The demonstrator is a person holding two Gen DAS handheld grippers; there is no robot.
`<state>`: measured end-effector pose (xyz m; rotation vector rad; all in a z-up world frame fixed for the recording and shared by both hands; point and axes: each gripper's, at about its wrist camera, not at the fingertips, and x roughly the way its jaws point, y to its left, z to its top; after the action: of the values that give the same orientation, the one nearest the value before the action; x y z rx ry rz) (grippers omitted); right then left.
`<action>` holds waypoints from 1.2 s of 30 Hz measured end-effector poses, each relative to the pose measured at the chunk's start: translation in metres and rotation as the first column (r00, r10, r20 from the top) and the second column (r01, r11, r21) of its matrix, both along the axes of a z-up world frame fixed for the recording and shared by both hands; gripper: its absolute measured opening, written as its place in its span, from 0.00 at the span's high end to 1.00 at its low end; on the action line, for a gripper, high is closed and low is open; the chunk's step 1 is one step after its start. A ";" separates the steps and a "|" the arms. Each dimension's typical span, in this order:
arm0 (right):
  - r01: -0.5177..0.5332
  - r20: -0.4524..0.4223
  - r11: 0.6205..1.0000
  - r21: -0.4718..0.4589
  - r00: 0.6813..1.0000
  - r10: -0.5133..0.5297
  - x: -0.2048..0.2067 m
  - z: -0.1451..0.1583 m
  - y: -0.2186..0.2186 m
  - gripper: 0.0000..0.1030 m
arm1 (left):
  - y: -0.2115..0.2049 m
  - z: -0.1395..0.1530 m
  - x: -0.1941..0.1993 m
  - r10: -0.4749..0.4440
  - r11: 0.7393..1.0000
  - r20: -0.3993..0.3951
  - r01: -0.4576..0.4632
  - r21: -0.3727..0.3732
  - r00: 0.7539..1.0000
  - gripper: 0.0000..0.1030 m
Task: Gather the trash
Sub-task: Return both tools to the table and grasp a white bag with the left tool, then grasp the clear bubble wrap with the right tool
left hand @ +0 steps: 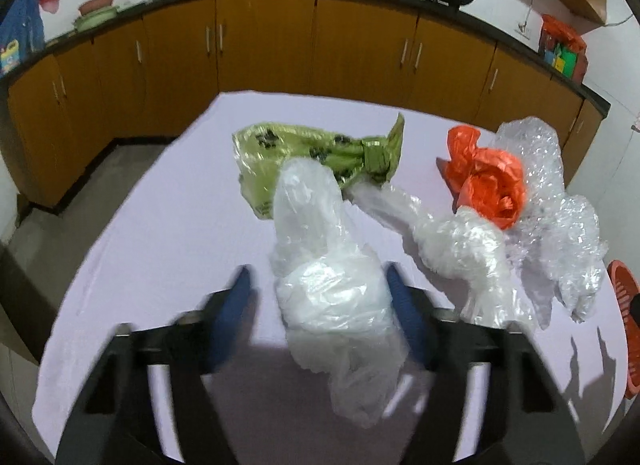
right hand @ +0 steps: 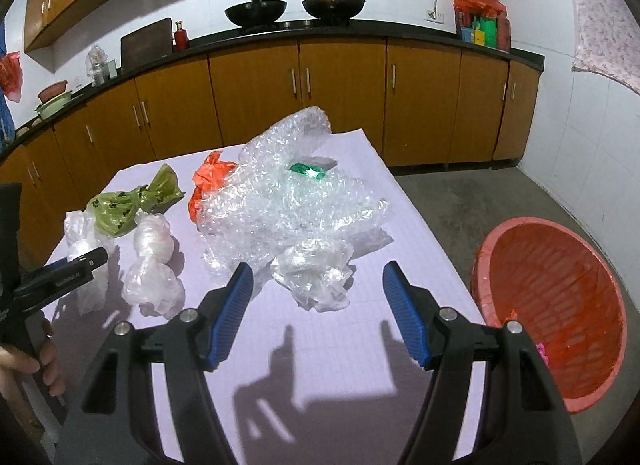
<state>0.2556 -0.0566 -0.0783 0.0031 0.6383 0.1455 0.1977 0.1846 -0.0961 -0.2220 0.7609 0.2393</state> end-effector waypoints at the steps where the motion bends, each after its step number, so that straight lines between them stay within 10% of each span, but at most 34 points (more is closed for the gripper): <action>1: 0.002 -0.002 1.000 0.004 1.000 -0.002 0.002 -0.001 0.000 0.36 | 0.003 -0.001 0.002 -0.002 1.000 -0.005 0.002 -0.009 1.000 0.57; 19: -0.014 -0.024 0.999 -0.042 1.000 0.013 0.063 -0.011 0.082 0.26 | 0.030 0.023 -0.030 0.028 0.999 0.096 -0.030 0.014 0.995 0.68; 21: 0.002 -0.039 0.998 -0.060 0.999 -0.005 0.070 -0.015 0.084 0.37 | 0.030 0.023 -0.030 0.030 0.999 0.097 -0.031 0.014 0.995 0.68; 23: -0.008 -0.079 0.999 -0.052 0.997 0.004 0.075 -0.019 0.083 0.80 | 0.030 0.024 -0.031 0.030 0.999 0.098 -0.032 0.018 0.995 0.68; 24: -0.016 -0.093 0.999 -0.037 0.996 0.012 0.076 -0.020 0.080 0.86 | 0.030 0.024 -0.031 0.030 0.999 0.099 -0.032 0.018 0.995 0.68; 36: -0.053 0.101 0.993 0.102 0.994 0.042 0.018 0.037 0.033 0.91 | 0.013 0.042 -0.041 0.004 1.000 0.146 -0.005 0.013 0.989 0.68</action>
<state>0.2733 -0.0238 -0.0412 0.0817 0.5313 0.2237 0.1566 0.1979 -0.0545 -0.2266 0.6134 0.2296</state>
